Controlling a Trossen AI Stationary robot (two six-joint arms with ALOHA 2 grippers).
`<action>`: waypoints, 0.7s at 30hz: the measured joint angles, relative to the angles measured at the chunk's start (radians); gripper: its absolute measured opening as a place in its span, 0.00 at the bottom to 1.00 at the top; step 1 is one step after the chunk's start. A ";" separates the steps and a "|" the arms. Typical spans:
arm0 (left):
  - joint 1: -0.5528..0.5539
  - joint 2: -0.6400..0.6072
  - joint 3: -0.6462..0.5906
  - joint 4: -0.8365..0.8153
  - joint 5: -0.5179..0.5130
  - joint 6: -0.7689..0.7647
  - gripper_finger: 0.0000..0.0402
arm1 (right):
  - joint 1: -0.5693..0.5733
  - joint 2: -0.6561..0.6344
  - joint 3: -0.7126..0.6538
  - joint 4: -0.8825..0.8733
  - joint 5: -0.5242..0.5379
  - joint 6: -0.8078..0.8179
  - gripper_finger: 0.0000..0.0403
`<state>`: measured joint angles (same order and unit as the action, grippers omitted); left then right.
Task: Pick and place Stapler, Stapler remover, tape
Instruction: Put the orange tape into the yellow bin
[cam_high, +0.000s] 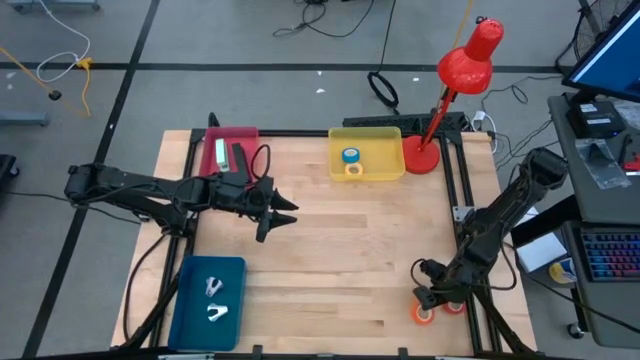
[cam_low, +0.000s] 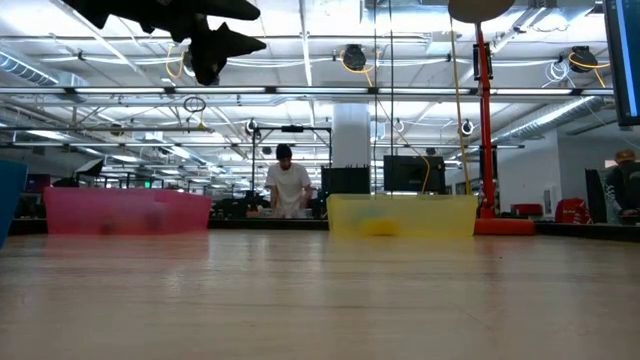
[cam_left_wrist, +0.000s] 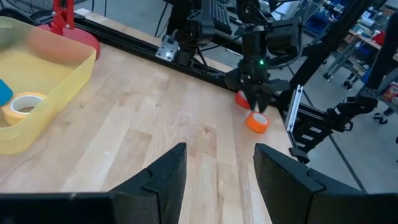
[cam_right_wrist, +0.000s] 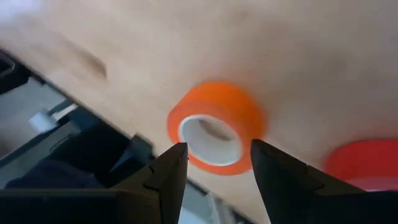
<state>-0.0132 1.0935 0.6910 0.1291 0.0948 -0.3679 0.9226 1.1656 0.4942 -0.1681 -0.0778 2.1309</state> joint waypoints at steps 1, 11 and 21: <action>0.000 0.000 0.000 0.000 0.000 0.000 0.46 | 0.000 -0.017 -0.001 -0.010 0.006 0.004 0.42; -0.001 0.000 0.000 -0.008 0.000 -0.001 0.46 | 0.002 -0.066 0.000 -0.053 -0.002 0.034 0.42; 0.000 0.000 0.000 -0.007 -0.001 -0.002 0.46 | 0.002 0.073 0.005 -0.028 -0.022 -0.008 0.42</action>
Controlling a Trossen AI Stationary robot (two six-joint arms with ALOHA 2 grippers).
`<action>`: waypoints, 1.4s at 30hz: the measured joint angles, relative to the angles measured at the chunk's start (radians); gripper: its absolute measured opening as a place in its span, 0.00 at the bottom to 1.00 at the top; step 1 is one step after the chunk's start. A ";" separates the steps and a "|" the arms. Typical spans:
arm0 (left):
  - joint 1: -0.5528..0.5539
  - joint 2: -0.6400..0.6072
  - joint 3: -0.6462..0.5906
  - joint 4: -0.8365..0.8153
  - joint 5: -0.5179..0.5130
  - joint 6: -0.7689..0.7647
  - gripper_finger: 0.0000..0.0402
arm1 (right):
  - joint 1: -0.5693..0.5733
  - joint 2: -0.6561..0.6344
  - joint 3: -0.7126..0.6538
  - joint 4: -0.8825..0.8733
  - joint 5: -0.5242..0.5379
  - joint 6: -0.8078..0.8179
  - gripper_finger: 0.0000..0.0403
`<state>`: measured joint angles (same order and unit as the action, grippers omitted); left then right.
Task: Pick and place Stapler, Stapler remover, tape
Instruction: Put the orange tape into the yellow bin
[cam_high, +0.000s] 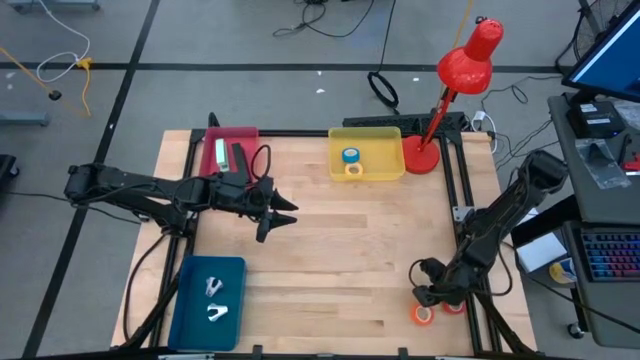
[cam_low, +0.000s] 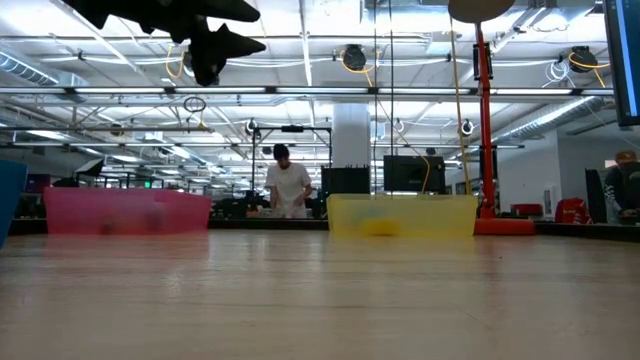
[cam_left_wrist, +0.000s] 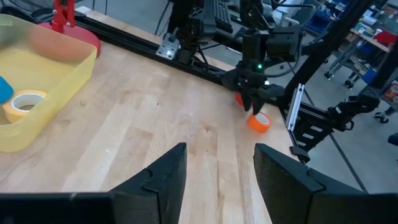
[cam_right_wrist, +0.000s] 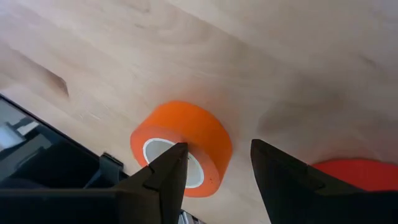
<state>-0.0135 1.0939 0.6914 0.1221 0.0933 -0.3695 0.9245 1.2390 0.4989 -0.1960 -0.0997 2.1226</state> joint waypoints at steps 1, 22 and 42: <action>0.000 0.000 0.000 0.000 -0.006 0.000 0.46 | -0.001 0.014 0.001 0.004 -0.007 -0.009 0.42; 0.000 0.000 0.000 -0.009 -0.042 0.001 0.46 | 0.014 0.011 -0.004 -0.004 0.166 -0.117 0.42; 0.000 0.000 0.000 -0.023 -0.042 -0.007 0.46 | 0.081 0.010 -0.003 -0.007 0.228 -0.102 0.42</action>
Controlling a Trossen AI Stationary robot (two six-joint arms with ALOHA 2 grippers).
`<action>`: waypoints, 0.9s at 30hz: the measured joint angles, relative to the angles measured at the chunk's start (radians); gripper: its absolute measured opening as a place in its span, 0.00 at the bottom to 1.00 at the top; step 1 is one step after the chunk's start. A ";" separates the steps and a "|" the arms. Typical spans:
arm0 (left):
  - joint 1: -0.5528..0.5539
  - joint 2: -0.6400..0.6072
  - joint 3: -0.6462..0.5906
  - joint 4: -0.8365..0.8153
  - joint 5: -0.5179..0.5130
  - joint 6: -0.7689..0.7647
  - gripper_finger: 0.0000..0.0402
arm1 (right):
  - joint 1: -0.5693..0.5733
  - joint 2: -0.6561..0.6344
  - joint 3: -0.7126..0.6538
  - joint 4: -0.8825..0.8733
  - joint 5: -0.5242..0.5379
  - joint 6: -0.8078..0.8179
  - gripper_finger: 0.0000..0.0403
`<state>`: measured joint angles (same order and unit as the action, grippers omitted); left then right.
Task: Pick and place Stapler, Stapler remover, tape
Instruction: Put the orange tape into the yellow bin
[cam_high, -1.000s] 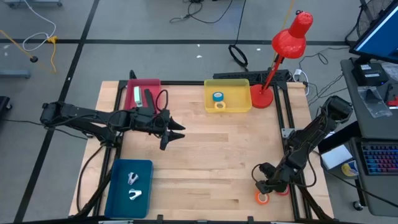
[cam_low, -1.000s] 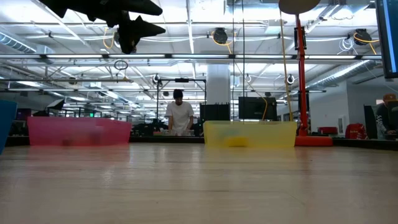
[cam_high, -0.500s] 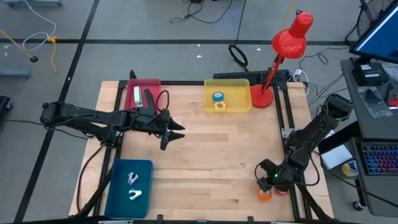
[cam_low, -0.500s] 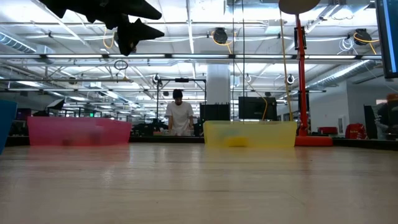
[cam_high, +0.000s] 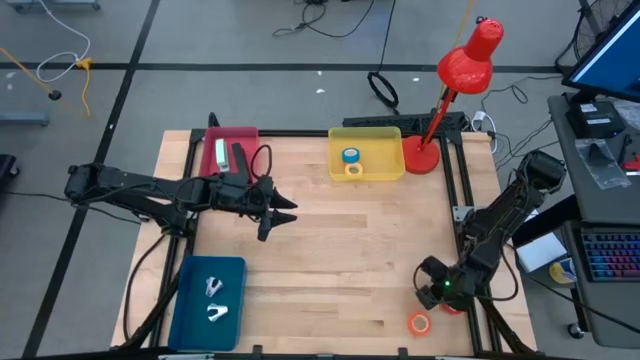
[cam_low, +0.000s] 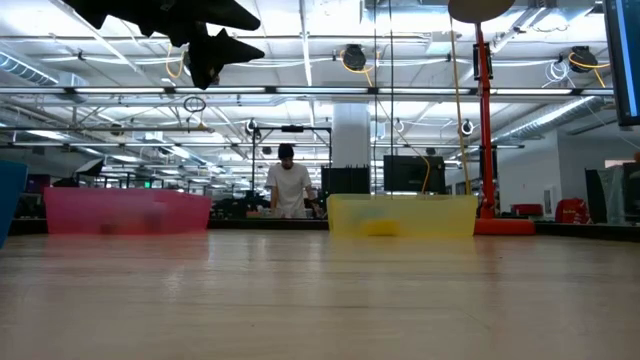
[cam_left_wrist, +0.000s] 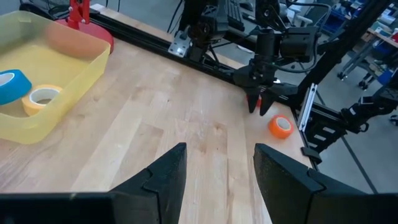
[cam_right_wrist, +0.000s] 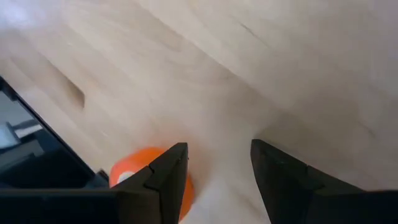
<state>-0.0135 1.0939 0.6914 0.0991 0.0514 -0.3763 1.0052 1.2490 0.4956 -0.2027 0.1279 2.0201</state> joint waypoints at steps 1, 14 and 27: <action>0.000 0.000 0.000 0.001 0.000 0.000 0.46 | -0.001 0.000 0.000 0.002 0.007 0.000 0.42; 0.000 0.000 0.000 0.001 0.000 -0.011 0.46 | 0.051 -0.001 0.001 0.125 0.027 -0.079 0.42; 0.000 0.000 0.000 0.001 -0.027 -0.039 0.46 | 0.130 -0.001 0.002 0.146 0.026 0.035 0.42</action>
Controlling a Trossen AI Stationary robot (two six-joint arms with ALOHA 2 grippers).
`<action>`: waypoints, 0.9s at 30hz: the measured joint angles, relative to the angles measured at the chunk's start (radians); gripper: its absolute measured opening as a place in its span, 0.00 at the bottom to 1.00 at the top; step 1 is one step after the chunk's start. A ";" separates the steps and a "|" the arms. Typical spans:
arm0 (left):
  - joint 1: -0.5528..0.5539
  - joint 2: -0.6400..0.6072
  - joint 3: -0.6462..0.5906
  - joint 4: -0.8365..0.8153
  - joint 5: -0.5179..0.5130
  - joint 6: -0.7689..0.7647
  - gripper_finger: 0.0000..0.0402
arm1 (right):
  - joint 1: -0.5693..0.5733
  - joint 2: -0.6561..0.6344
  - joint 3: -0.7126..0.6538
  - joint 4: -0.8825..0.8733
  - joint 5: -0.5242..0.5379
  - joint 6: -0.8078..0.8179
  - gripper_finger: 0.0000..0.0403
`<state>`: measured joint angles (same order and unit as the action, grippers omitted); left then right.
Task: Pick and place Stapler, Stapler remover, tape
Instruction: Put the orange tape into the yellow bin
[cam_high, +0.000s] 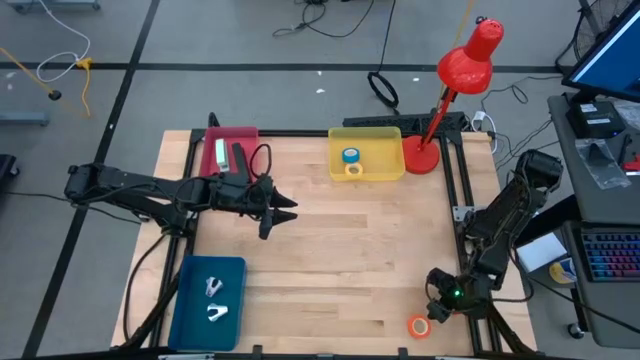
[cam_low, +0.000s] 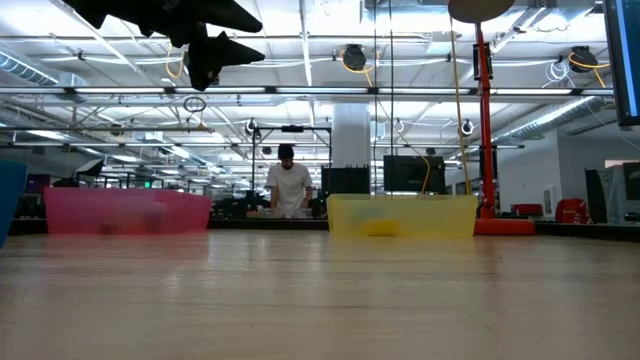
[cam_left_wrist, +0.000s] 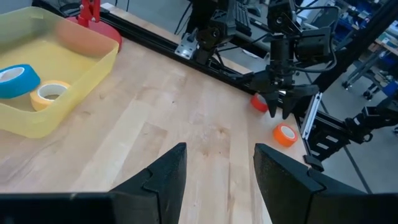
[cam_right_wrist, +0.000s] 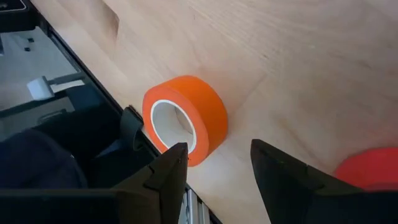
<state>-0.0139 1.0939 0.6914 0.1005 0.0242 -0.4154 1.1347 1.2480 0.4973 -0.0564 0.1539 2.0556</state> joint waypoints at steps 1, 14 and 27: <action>0.000 0.000 0.000 0.000 0.000 -0.006 0.46 | 0.000 0.000 0.000 0.001 0.001 0.001 0.42; -0.002 0.000 0.000 0.001 -0.001 -0.013 0.46 | -0.010 0.000 0.001 0.106 0.008 0.010 0.42; -0.009 0.000 0.000 0.001 -0.001 -0.009 0.46 | -0.120 0.135 0.429 -0.582 -0.105 -0.276 0.43</action>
<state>-0.0230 1.0939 0.6914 0.1013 0.0233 -0.4244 1.0147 1.3833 0.9258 -0.6387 0.0489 1.7798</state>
